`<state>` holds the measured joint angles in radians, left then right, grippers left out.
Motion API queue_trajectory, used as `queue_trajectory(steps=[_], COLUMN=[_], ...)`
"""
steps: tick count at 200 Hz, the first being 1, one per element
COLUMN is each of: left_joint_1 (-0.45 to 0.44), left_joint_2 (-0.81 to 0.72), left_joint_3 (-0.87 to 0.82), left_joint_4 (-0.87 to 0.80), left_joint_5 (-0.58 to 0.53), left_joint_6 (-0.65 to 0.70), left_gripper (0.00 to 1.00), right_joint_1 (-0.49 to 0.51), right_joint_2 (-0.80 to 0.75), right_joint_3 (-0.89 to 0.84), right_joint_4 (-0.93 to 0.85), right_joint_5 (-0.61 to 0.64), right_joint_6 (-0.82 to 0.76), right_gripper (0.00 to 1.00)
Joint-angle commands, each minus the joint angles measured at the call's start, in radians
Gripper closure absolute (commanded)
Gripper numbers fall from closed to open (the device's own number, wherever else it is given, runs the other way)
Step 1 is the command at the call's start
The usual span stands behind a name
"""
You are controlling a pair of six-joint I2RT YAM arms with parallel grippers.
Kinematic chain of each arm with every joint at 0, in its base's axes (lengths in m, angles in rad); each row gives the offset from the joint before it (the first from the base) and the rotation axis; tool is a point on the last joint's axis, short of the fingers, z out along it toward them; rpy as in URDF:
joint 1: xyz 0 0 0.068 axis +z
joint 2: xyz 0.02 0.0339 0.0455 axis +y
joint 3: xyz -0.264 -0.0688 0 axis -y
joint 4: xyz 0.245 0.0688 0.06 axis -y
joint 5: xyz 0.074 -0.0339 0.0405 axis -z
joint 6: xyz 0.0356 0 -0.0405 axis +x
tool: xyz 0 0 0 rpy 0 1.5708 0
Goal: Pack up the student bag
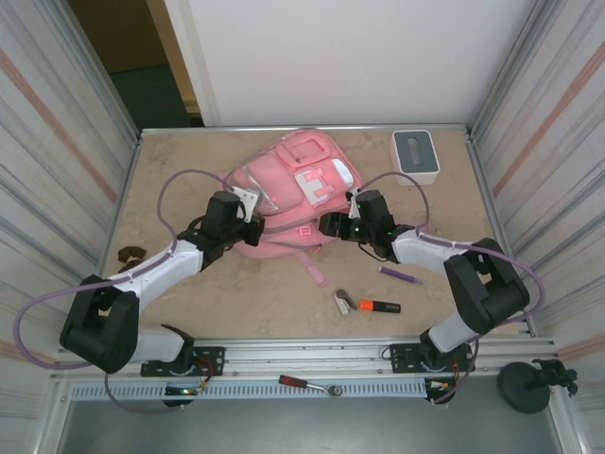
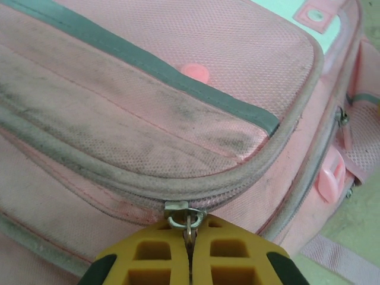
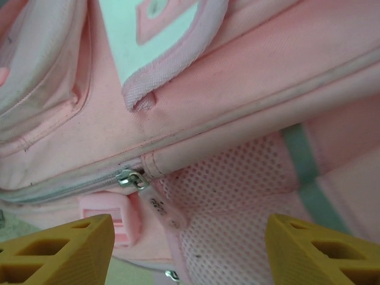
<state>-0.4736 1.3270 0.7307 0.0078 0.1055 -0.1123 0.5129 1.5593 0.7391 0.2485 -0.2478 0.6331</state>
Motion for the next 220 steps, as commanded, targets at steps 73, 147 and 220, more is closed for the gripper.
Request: queue_trajectory(steps=[73,147,220], left_joint_1=[-0.053,-0.053,-0.058], left_joint_2=[-0.009,0.004,-0.061], left_joint_3=[0.034,0.070,0.040], left_joint_4=[-0.125,-0.163,-0.098], left_joint_5=[-0.270,-0.215,-0.050], left_joint_6=[0.088,0.090,0.038], left_gripper=[1.00,1.00,1.00], right_joint_1=[-0.106,-0.140,0.040], right_joint_2=[0.184,0.129,-0.064], right_joint_3=[0.151,0.134,0.034], right_joint_4=[-0.018,-0.102,-0.133], right_joint_5=[0.013,0.071,0.107], right_joint_6=[-0.005,-0.122,-0.095], right_gripper=[0.37,0.41,0.37])
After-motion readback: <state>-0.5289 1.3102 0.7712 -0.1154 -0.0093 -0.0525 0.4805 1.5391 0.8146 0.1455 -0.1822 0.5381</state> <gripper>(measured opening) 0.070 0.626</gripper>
